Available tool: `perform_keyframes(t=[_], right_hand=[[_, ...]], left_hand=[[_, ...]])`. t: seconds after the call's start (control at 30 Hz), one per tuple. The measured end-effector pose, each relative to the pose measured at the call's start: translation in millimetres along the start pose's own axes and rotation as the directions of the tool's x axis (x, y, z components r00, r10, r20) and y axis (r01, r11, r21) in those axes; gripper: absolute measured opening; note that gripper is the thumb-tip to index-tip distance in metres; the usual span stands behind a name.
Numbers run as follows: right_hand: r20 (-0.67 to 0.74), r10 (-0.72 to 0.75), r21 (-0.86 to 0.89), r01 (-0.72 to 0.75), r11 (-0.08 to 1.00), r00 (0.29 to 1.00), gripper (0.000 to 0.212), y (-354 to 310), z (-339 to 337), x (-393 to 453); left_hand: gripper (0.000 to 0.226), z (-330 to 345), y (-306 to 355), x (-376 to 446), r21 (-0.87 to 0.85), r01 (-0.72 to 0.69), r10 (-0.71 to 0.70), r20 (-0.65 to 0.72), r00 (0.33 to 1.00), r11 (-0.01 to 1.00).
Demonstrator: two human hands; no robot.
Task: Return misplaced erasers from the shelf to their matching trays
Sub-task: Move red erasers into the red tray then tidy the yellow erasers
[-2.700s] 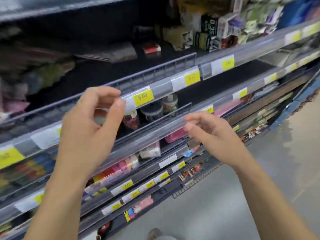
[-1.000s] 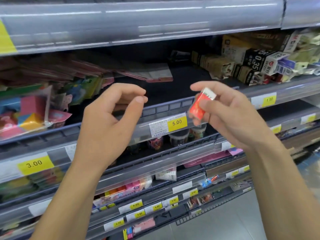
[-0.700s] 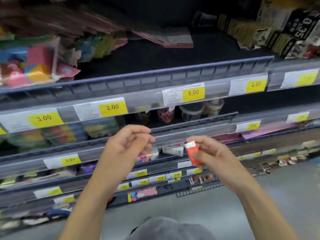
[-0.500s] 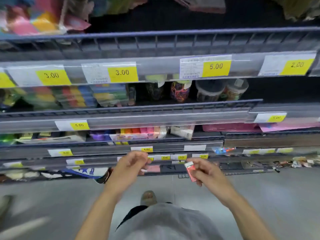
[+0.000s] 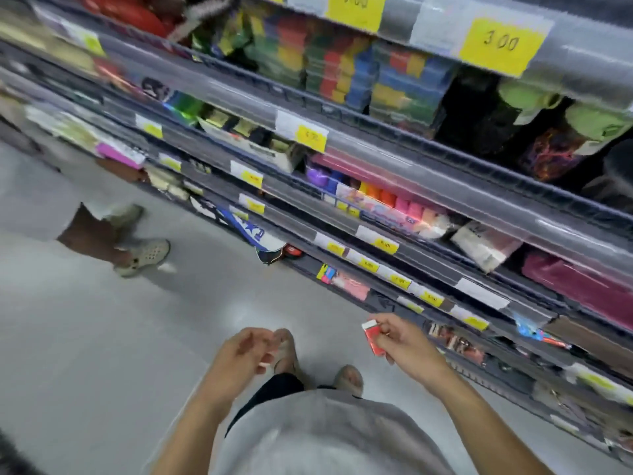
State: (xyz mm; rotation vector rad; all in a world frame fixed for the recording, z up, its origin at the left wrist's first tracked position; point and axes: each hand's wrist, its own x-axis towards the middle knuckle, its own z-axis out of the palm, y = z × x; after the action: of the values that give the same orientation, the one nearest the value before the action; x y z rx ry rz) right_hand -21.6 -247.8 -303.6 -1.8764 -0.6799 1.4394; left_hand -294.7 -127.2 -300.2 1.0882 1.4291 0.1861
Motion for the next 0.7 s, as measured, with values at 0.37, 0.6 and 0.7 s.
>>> perform_keyframes(t=[0.37, 0.6, 0.7], right_hand=[[0.217, -0.229, -0.047, 0.245, 0.968, 0.949, 0.022, -137.6, 159.5, 73.9], [0.189, -0.169, -0.063, 0.183, 0.981, 0.967, 0.022, -177.1, 221.0, 102.8], [0.16, -0.112, -0.055, 0.122, 0.991, 0.981, 0.022, -187.9, 228.7, 120.7]], left_hand=[[0.014, -166.5, -34.5, 23.6, -0.205, -0.008, -0.03, -0.18, 0.983, 0.979], [0.014, -255.8, 1.9, 63.3, -0.201, -0.039, -0.005, -0.215, 0.977, 0.979], [0.014, -281.0, 29.2, 85.3, -0.196, -0.059, 0.015, -0.22, 0.975, 0.979]])
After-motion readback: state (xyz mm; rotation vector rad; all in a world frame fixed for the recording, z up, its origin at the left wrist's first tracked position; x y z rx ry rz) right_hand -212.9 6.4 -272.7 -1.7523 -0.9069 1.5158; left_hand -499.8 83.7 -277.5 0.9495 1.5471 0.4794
